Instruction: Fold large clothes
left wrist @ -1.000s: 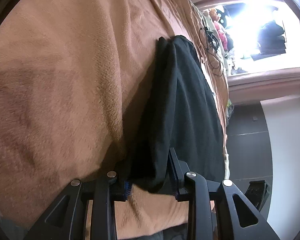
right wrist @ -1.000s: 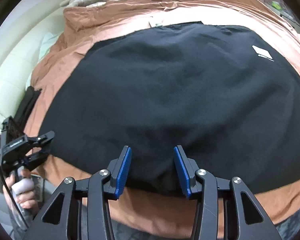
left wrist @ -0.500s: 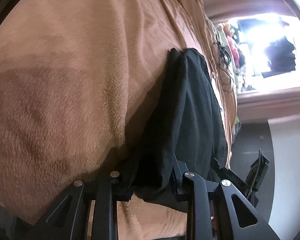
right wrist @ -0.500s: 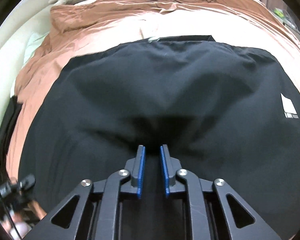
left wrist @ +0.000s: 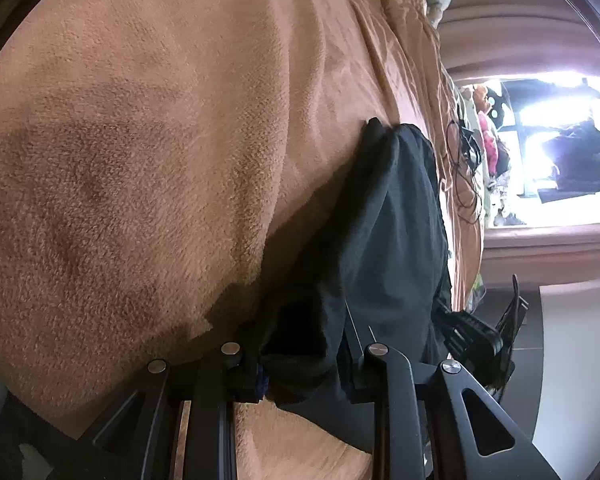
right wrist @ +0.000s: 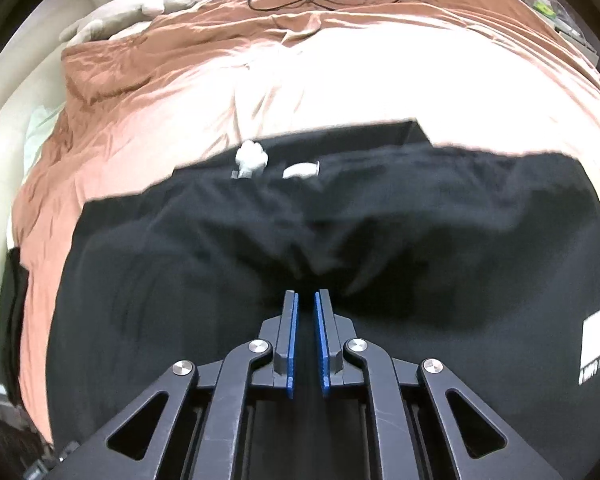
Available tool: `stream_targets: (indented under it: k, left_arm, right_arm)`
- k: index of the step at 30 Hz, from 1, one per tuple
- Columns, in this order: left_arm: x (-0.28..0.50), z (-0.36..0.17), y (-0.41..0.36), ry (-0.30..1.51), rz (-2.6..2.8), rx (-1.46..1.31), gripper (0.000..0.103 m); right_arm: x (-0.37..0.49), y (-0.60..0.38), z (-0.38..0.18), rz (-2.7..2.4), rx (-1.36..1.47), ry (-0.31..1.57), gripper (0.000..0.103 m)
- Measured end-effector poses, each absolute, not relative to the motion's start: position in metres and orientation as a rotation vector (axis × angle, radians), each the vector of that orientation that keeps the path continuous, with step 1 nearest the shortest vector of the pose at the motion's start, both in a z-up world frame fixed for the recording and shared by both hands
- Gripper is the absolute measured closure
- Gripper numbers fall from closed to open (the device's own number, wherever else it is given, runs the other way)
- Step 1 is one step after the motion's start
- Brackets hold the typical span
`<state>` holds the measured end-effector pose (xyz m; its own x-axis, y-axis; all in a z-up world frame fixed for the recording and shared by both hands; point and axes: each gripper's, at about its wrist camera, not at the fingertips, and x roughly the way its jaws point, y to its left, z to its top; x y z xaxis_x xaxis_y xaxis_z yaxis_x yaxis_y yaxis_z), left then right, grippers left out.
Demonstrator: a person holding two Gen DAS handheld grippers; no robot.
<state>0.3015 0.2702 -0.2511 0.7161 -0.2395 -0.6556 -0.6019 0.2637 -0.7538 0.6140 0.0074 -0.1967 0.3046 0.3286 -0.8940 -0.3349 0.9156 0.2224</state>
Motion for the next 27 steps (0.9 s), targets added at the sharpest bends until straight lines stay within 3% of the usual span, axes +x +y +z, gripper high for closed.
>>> stream_targets:
  k: [3, 8, 17, 27]
  left_arm:
    - [0.300, -0.250, 0.269, 0.784, 0.293, -1.298, 0.077]
    - [0.297, -0.236, 0.266, 0.764, 0.267, -1.277, 0.090]
    - [0.299, -0.190, 0.252, 0.718, 0.222, -1.199, 0.092]
    - [0.311, -0.133, 0.229, 0.662, 0.106, -1.097, 0.093]
  right_arm:
    - [0.624, 0.012, -0.189, 0.461, -0.042, 1.164, 0.092]
    - [0.597, 0.000, -0.156, 0.534, -0.040, 1.124, 0.092]
    - [0.523, -0.030, -0.137, 0.615, -0.006, 1.131, 0.092]
    - [0.457, -0.069, -0.155, 0.654, 0.100, 1.143, 0.092]
